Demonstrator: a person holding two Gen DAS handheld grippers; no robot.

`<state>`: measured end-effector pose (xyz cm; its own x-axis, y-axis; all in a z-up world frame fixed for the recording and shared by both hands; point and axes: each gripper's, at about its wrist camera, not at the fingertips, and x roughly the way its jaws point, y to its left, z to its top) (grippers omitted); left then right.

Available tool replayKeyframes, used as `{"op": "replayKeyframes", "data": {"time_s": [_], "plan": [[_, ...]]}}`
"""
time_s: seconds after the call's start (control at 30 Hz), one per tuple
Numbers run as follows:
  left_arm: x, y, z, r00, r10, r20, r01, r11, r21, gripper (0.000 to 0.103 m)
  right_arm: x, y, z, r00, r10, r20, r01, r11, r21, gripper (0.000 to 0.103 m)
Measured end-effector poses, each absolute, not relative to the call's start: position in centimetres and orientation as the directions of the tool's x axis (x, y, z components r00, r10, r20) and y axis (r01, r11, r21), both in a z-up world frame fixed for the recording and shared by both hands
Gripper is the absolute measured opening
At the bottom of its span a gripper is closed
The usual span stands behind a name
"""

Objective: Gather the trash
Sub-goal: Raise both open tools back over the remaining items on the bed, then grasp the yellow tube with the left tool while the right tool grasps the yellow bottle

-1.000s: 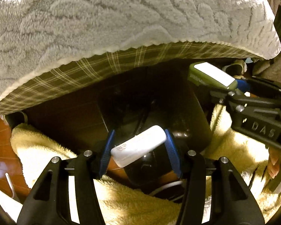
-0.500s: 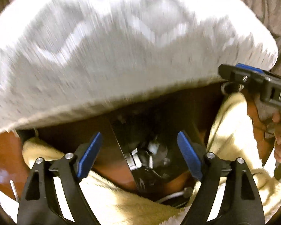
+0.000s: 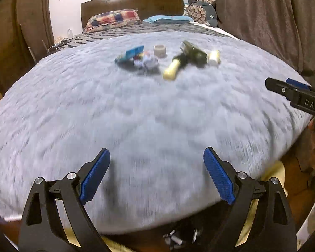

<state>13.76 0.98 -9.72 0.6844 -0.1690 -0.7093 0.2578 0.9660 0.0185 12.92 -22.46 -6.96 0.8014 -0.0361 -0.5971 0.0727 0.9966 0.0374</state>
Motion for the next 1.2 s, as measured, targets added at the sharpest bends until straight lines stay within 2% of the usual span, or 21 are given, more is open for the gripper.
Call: {"op": "replayKeyframes", "data": {"time_s": [0.13, 0.2, 0.27, 0.43, 0.57, 0.7, 0.8, 0.93, 0.97, 1.0, 1.03, 1.2], "plan": [[16.9, -0.4, -9.2, 0.696, -0.173, -0.697, 0.259, 0.966, 0.018, 0.085, 17.0, -22.8, -7.0, 0.787, -0.043, -0.615, 0.092, 0.995, 0.048, 0.095], [18.3, -1.0, -9.2, 0.694, -0.182, -0.697, 0.269, 0.963, 0.016, 0.081, 18.9, -23.1, -7.2, 0.775, -0.038, -0.630, 0.100, 0.993, 0.063, 0.093], [20.2, -1.8, -9.0, 0.694, -0.181, -0.697, 0.277, 0.960, 0.027, 0.076, 20.8, -23.4, -7.3, 0.767, -0.037, -0.640, 0.109, 0.991, 0.073, 0.084], [24.1, -3.3, -8.9, 0.686, -0.188, -0.703, 0.288, 0.957, 0.024, 0.063, 24.8, -23.4, -7.3, 0.754, -0.028, -0.657, 0.132, 0.985, 0.109, 0.070], [26.5, -4.1, -9.5, 0.670, -0.188, -0.718, 0.287, 0.958, 0.016, 0.054, 27.7, -23.4, -7.5, 0.735, -0.027, -0.677, 0.160, 0.978, 0.134, 0.066], [28.1, -5.0, -10.5, 0.631, -0.192, -0.751, 0.305, 0.952, 0.012, 0.047, 30.3, -22.8, -9.1, 0.669, -0.022, -0.743, 0.165, 0.979, 0.120, 0.060], [28.7, -5.1, -10.8, 0.617, -0.195, -0.762, 0.306, 0.952, 0.005, 0.047, 31.4, -22.5, -10.0, 0.644, 0.001, -0.765, 0.165, 0.976, 0.141, 0.060], [29.5, -5.5, -10.8, 0.597, -0.195, -0.778, 0.316, 0.949, 0.005, 0.040, 32.3, -21.7, -10.5, 0.621, -0.016, -0.784, 0.160, 0.981, 0.107, 0.054], [29.6, -5.7, -10.8, 0.596, -0.193, -0.779, 0.321, 0.947, 0.011, 0.034, 32.3, -21.6, -10.5, 0.621, -0.017, -0.784, 0.158, 0.982, 0.104, 0.051], [29.5, -5.8, -10.8, 0.596, -0.193, -0.779, 0.327, 0.945, 0.016, 0.024, 32.3, -21.6, -10.4, 0.621, -0.010, -0.784, 0.152, 0.982, 0.109, 0.046], [29.4, -6.0, -10.8, 0.596, -0.196, -0.779, 0.336, 0.942, 0.020, 0.020, 32.1, -21.6, -10.4, 0.624, 0.000, -0.781, 0.147, 0.982, 0.118, 0.039], [28.4, -5.7, -10.5, 0.605, -0.191, -0.773, 0.328, 0.944, 0.024, 0.019, 30.2, -21.9, -9.9, 0.641, 0.007, -0.768, 0.119, 0.987, 0.109, 0.036]]}}
